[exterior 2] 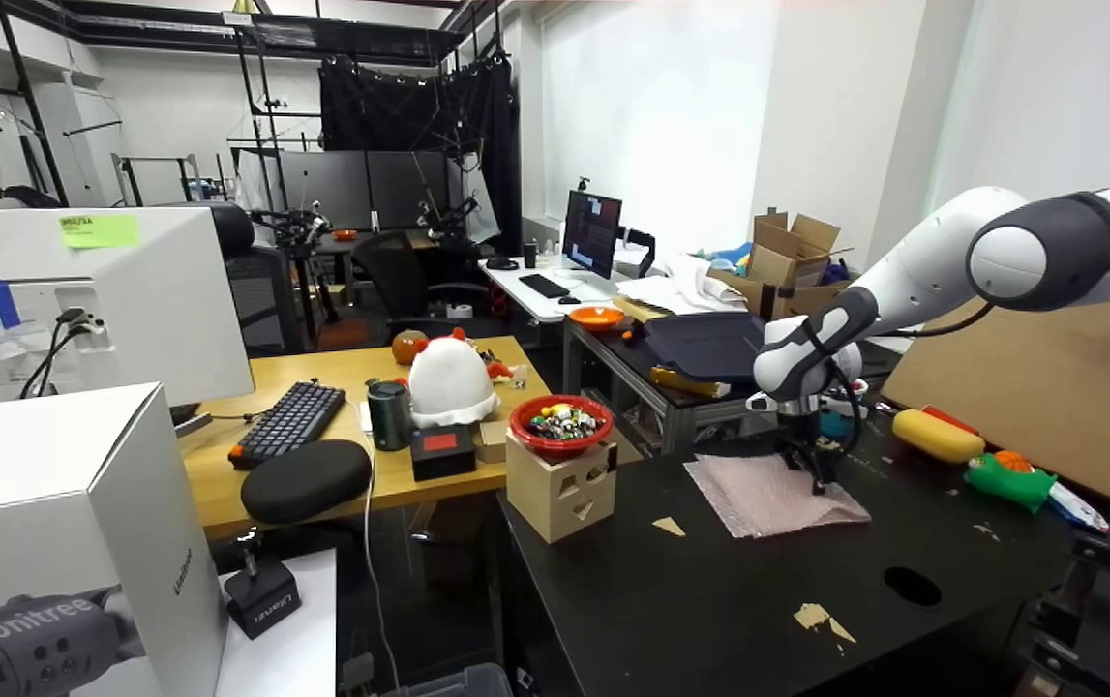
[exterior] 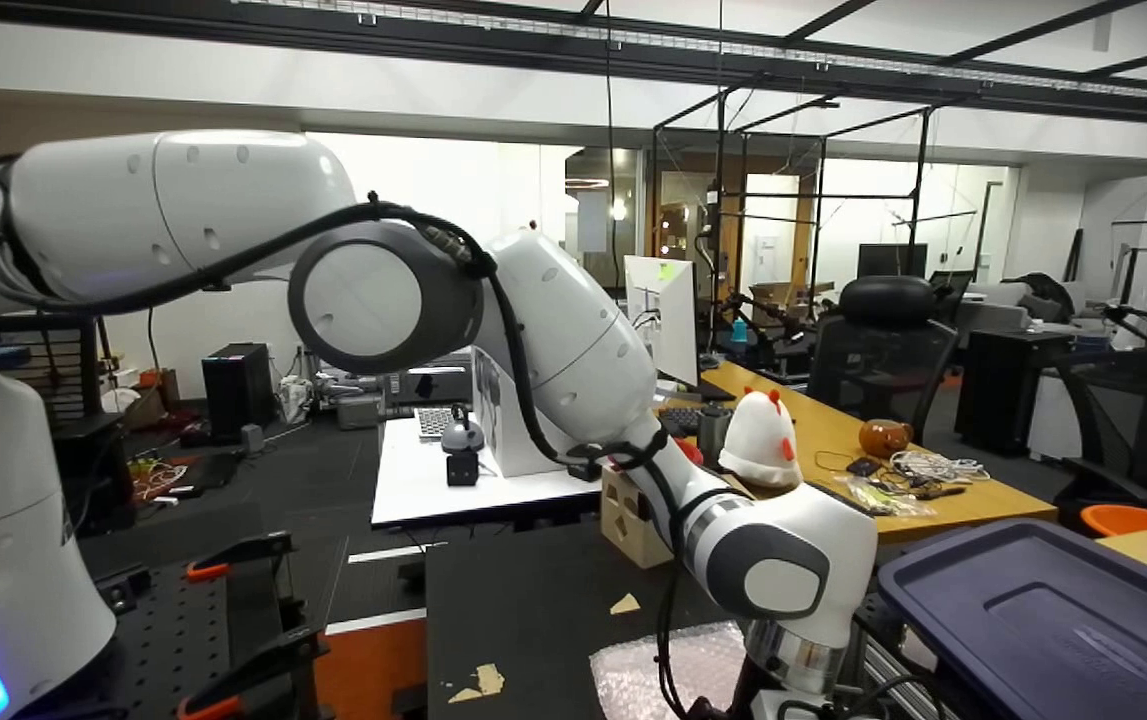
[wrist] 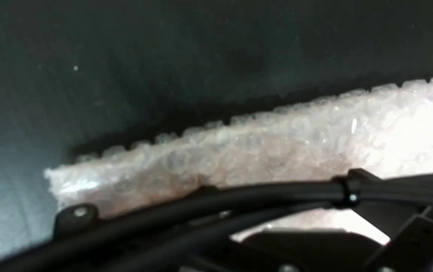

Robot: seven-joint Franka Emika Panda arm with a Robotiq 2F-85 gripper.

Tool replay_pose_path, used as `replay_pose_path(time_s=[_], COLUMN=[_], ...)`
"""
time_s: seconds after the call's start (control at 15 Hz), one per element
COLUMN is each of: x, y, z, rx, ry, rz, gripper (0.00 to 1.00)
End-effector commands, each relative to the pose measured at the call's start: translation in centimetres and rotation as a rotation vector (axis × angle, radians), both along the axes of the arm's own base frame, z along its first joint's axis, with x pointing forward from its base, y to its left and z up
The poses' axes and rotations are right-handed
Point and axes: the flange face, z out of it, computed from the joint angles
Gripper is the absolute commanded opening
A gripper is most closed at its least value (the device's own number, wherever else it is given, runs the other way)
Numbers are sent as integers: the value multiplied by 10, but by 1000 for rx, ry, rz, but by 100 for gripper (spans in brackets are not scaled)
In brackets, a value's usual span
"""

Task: Fold the plastic sheet in half on the table.

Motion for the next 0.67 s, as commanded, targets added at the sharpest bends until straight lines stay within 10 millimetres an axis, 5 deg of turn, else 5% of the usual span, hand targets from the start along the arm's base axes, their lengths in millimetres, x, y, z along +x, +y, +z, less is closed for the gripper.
replay_pose_path(time_s=[0.0,0.6], x=[-35,-50], y=[-4,2], z=[-18,-1], rx=[31,-23], ry=[79,92], rz=[60,162], gripper=[100,100])
